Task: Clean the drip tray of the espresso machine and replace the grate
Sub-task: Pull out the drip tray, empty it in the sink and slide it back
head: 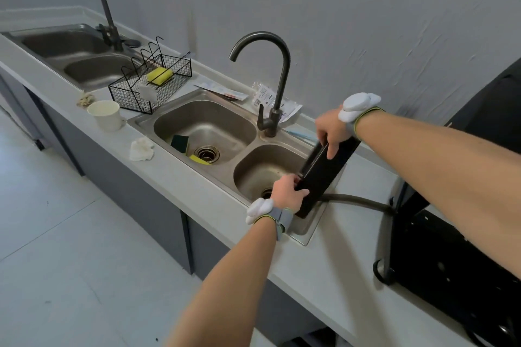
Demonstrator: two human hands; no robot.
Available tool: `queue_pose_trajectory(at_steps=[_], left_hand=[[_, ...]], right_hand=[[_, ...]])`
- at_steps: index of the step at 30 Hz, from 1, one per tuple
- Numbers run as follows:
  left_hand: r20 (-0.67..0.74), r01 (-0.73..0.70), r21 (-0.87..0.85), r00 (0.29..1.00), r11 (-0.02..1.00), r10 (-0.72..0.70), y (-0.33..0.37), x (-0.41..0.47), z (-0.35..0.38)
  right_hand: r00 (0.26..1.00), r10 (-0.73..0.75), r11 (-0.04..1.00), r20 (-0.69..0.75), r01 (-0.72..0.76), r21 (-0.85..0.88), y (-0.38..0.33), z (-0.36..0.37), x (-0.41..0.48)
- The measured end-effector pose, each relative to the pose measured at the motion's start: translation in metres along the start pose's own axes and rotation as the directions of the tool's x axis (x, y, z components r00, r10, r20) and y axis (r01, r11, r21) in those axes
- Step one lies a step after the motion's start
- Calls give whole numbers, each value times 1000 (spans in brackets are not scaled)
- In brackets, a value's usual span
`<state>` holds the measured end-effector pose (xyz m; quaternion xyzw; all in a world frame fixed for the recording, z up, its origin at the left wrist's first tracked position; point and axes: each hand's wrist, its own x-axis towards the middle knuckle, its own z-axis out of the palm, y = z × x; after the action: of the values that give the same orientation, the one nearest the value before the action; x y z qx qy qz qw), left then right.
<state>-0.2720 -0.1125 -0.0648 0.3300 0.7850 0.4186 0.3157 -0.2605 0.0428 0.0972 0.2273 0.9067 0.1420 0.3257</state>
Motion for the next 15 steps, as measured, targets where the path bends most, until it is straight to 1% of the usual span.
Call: queue_pose_trajectory(at_steps=[1,2,4,6,8,10,13,15], left_hand=[[24,-6,32,1000,999,6,-2,-3,-1],[29,-17,50,999,999,16,-3,-6,-4],[23,-76,128,997,989,74,0,-9,-18],[67,-143,274,989,951,129,6,-11,-40],[125,-185,412,981,892,146,19,-12,-66],[164,-222,513,973,829,159,36,-17,-84],[234,-292,640,955,711,181,66,-36,-83],[287,-339,700,940,629,186,86,-54,-71]], right_hand=[[1000,4,1000,12,-5,29,0,4,-4],[1000,2,999,-12,-2,51,1,10,-9],[994,7,995,-109,3,99,3,25,-21],[982,33,982,-188,4,190,5,46,-37],[979,57,950,-196,7,313,5,64,-54],[984,66,920,-168,5,392,2,75,-73],[985,84,908,-151,-13,420,0,92,-111],[979,127,892,-157,-44,449,1,107,-140]])
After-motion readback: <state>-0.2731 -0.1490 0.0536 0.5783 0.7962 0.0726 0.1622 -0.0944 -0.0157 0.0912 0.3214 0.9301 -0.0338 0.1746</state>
